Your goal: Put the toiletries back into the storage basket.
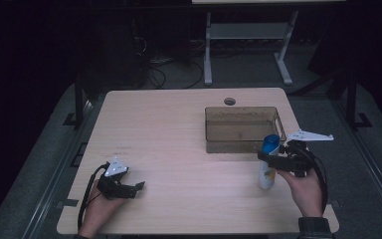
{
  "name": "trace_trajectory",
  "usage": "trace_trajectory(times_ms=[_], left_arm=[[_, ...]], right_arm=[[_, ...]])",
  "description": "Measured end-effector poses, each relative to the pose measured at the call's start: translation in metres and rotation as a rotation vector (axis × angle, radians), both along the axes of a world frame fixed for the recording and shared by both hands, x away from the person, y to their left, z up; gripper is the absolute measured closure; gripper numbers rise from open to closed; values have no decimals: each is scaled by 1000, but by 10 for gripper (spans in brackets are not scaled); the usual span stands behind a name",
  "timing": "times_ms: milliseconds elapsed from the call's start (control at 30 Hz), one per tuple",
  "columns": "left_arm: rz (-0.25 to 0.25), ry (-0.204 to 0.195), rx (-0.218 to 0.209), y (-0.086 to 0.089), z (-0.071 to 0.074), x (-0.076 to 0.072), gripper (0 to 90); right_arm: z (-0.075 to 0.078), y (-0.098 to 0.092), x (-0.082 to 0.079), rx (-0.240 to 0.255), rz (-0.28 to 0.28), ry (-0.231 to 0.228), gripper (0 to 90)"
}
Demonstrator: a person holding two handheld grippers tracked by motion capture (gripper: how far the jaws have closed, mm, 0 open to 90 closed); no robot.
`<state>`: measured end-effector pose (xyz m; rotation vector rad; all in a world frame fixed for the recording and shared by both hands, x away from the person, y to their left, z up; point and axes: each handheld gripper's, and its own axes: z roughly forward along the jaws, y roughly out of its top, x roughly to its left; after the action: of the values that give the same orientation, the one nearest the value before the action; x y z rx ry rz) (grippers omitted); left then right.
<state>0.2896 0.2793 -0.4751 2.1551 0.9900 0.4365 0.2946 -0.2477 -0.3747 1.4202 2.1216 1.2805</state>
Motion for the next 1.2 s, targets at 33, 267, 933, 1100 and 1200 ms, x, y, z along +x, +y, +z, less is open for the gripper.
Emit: trace_trajectory(times_ms=[33, 267, 933, 1100, 1200], left_arm=[[3, -1, -4, 0, 0, 0, 127], [1, -1, -3, 0, 0, 0, 127], [-3, 1, -1, 0, 0, 0, 127], [-4, 2, 0, 0, 0, 0, 127], [-4, 3, 1, 0, 0, 0, 127]], right_arm=[[3, 0, 0, 11, -3, -16, 344], [13, 1, 3, 37, -6, -71, 344], [40, 15, 26, 86, 0, -159, 344], [47, 20, 33, 88, 4, -179, 344], [52, 23, 39, 92, 3, -194, 344]])
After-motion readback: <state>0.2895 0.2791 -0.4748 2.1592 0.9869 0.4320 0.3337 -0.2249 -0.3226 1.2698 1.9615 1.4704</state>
